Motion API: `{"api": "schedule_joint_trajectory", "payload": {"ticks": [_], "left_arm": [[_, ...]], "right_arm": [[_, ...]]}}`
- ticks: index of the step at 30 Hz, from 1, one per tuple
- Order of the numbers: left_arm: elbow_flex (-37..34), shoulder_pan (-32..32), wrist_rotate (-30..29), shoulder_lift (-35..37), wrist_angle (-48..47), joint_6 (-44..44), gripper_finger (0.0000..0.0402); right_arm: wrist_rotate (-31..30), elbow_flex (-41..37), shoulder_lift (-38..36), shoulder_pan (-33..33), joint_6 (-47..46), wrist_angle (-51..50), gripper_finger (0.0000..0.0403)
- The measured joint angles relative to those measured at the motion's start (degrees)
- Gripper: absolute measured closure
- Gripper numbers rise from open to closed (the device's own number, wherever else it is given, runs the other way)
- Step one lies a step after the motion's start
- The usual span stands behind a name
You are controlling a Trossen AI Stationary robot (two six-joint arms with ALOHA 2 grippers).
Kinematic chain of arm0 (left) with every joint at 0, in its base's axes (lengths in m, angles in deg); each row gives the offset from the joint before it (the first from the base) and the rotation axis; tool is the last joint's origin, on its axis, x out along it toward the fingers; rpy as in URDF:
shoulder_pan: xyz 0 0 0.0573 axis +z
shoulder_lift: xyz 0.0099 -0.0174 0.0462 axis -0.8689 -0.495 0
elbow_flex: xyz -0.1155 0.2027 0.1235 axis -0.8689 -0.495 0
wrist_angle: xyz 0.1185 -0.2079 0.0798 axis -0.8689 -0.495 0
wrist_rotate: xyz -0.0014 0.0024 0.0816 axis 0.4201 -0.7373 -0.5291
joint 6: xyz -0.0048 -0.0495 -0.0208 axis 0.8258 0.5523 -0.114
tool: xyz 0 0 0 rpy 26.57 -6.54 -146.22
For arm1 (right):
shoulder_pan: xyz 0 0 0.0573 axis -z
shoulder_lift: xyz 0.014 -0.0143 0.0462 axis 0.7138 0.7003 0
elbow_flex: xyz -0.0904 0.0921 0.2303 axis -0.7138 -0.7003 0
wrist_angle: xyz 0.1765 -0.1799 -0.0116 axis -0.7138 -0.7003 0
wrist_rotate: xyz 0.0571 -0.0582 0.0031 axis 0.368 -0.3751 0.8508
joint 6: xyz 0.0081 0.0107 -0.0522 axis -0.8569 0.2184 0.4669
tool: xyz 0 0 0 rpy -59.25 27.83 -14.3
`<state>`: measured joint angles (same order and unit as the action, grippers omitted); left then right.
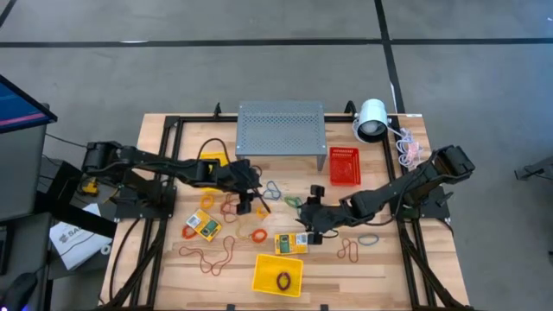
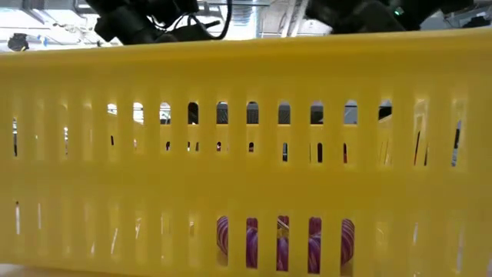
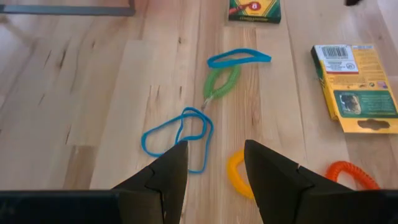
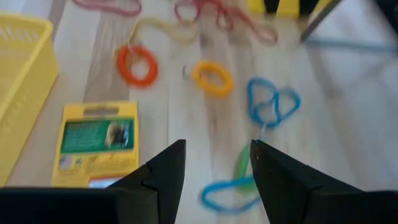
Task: Pick & Place Office Desk Supplies
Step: Put the blue rubber band into the red bin
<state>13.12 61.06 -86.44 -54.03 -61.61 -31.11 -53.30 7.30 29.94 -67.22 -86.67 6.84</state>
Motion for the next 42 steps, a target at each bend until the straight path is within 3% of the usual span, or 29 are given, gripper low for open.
{"api": "schedule_joint_trajectory", "payload": {"ticks": [8, 22, 42], "left_arm": [[0.14, -1.29, -0.02, 3.81, 0.65, -0.09, 0.0247], [-0.89, -3.42, -0.04, 9.82, 0.07, -1.38, 0.0247], [-0.91, -3.39, -0.07, 8.28, 0.61, -1.62, 0.0247]], "right_arm": [[0.63, -0.01, 0.88, 2.16, -8.17, 0.09, 0.0227], [6.5, 1.05, 12.87, 4.72, -13.02, 3.66, 0.0227], [4.65, 1.0, 10.98, 4.48, -15.47, -3.35, 0.0227]]}}
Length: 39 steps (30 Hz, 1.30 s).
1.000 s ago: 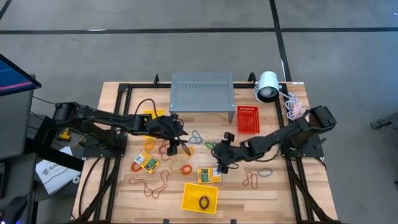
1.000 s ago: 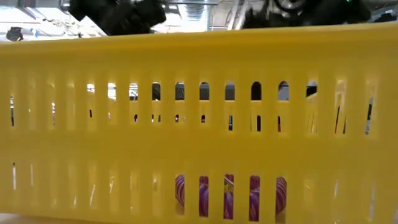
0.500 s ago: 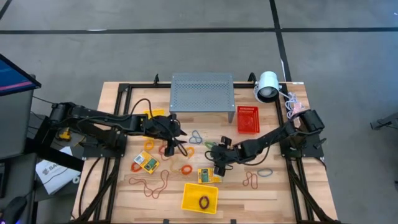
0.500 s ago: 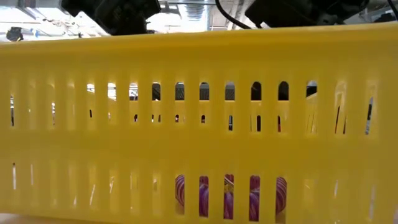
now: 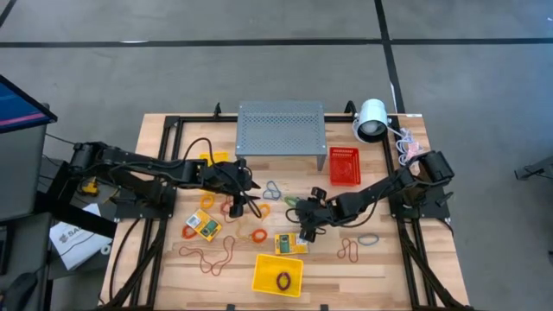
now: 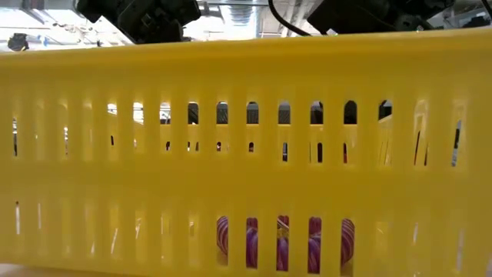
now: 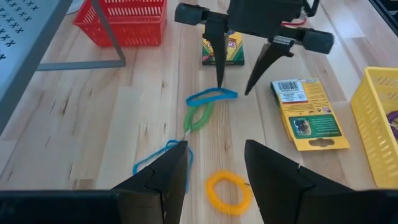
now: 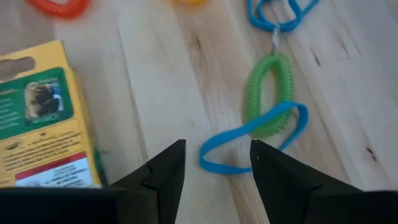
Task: Pick & Place Office Desk Supplies
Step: Put the blue rubber band into the red bin
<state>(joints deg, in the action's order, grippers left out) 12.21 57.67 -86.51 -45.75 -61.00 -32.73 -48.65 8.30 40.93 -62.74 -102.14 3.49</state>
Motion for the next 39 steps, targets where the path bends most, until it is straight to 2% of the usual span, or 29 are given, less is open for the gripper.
{"api": "schedule_joint_trajectory", "payload": {"ticks": [17, 27, 33, 36, 39], "left_arm": [[0.0, 0.0, 0.0, 0.0, 0.01, 0.02, 0.0247], [0.0, 0.0, -0.01, 0.0, 0.01, 0.02, 0.0247], [0.0, 0.0, -0.02, 0.0, -0.08, 0.11, 0.0247], [0.0, 0.0, -0.02, 0.0, -0.07, 0.07, 0.0247], [0.0, 0.0, -0.01, 0.0, -0.07, 0.08, 0.0247]], "right_arm": [[-1.18, -0.13, 1.9, 0.31, 0.04, 1.68, 0.0227], [2.27, 0.2, 6.19, 0.83, -0.29, 7.85, 0.0227], [2.57, 0.33, 7.44, 1.11, -1.85, 7.98, 0.0228], [3.0, 0.28, 7.05, 1.25, -1.85, 7.87, 0.0243], [3.56, 0.24, 6.69, 1.38, -1.49, 7.72, 0.0277]]}}
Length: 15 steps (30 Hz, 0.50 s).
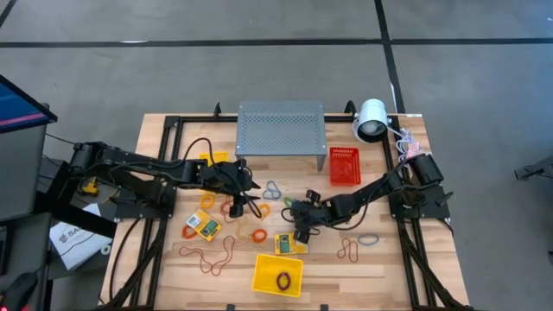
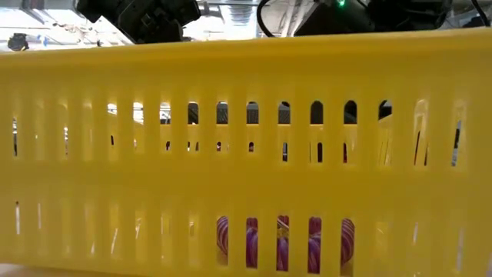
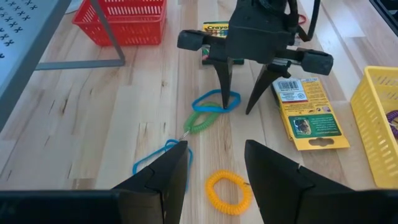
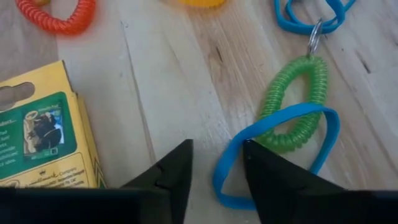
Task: Pick & Place Office Desk Supplies
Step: Put the blue rubber band into the red bin
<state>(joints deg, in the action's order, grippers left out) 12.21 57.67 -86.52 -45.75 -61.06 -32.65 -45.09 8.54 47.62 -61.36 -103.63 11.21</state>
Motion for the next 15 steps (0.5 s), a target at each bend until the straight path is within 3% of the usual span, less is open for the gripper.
{"api": "schedule_joint_trajectory", "payload": {"ticks": [7, 15], "left_arm": [[0.0, 0.0, -0.01, 0.0, 0.01, 0.08, 0.0247], [0.0, 0.0, -0.01, 0.0, -0.01, 0.1, 0.0247]], "right_arm": [[0.48, -0.03, -0.24, 0.35, 1.45, -0.27, 0.0392], [1.74, 0.76, -1.26, 0.56, 3.49, -1.86, 0.0398]]}}
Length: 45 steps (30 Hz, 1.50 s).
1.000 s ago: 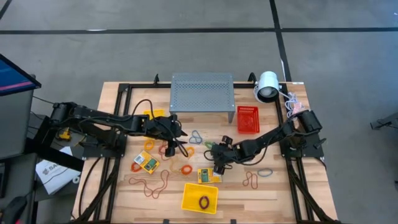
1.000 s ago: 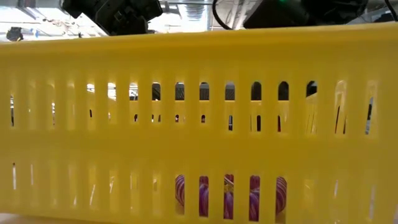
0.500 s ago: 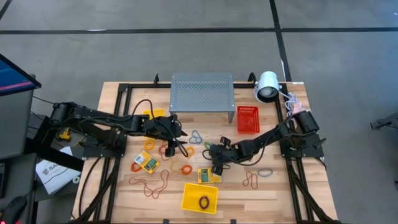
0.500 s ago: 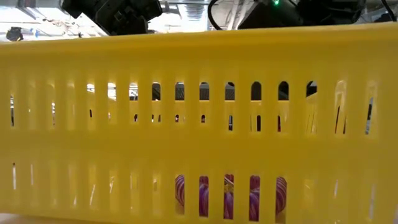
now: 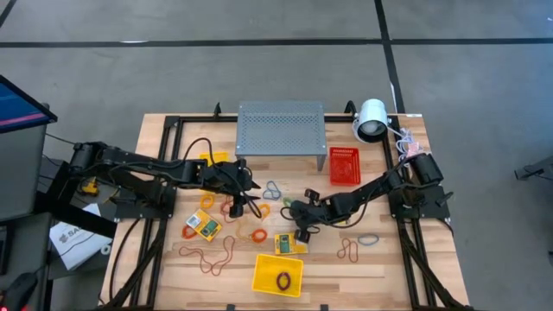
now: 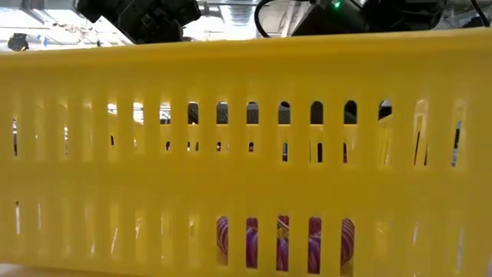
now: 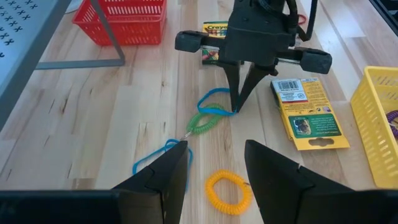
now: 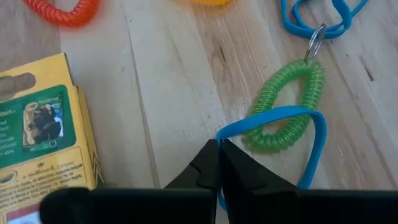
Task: Pick & Place Office Desk Supplies
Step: Put the blue rubber band into the red bin
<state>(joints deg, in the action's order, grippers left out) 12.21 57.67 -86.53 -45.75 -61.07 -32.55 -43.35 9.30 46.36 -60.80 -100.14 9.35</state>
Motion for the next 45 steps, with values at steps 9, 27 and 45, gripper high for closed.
{"api": "schedule_joint_trajectory", "payload": {"ticks": [9, 27, 45], "left_arm": [[0.0, 0.0, 0.0, 0.0, 0.0, 0.02, 0.0247], [0.0, 0.0, 0.02, 0.0, 0.0, -0.11, 0.0247], [-1.47, -0.02, 11.25, 5.1, 6.61, -1.47, 0.0247]], "right_arm": [[-0.11, 1.35, -6.58, -0.13, 3.7, -5.81, 0.0401], [-8.63, 1.44, -22.29, -4.64, 7.51, -9.53, 0.0403], [-25.86, 1.52, -40.32, -16.75, 8.67, -19.51, 0.0403]]}}
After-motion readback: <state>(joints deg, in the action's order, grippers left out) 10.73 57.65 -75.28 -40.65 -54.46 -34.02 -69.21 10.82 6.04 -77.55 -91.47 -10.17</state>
